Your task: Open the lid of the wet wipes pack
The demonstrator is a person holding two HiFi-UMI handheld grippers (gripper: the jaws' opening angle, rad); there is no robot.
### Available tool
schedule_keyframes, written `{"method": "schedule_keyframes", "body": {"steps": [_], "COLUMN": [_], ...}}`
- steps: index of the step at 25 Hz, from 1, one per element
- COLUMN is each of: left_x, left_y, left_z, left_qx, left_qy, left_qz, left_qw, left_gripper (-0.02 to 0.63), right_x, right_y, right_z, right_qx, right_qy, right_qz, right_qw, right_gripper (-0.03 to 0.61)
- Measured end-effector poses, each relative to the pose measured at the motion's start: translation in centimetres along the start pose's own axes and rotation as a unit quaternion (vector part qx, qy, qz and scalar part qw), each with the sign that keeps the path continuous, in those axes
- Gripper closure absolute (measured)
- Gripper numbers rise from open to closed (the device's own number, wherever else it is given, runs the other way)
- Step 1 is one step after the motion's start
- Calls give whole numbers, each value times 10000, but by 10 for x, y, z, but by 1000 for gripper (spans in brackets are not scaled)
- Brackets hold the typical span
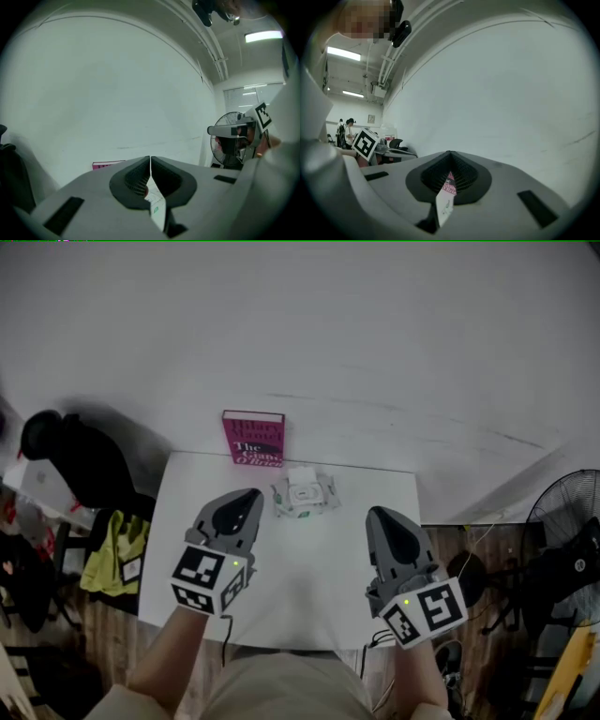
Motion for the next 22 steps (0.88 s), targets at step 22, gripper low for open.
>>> {"method": "schedule_keyframes", "body": {"steps": [22], "left_x": [48], "left_y": [15], "left_z": [104], "left_qx": [-105], "left_qy": [67], "left_qz": [-655], "left_qw": [9978], "left_gripper": [586], "right_x": [-59], "right_y": [5], "right_z": [59], "right_qx": [-423], "right_qy": [889], "right_qz": [450], "right_qw": [9941], "right_gripper": [555]}}
Point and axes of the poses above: the fingertips, and each gripper's own axes: z backward along the fingers, x to its right, y out of its top, the point moved 7 cm from there along z, backward along the fingers, and after that the axes turned 2 degrees about -z, right-handed, at the moved point
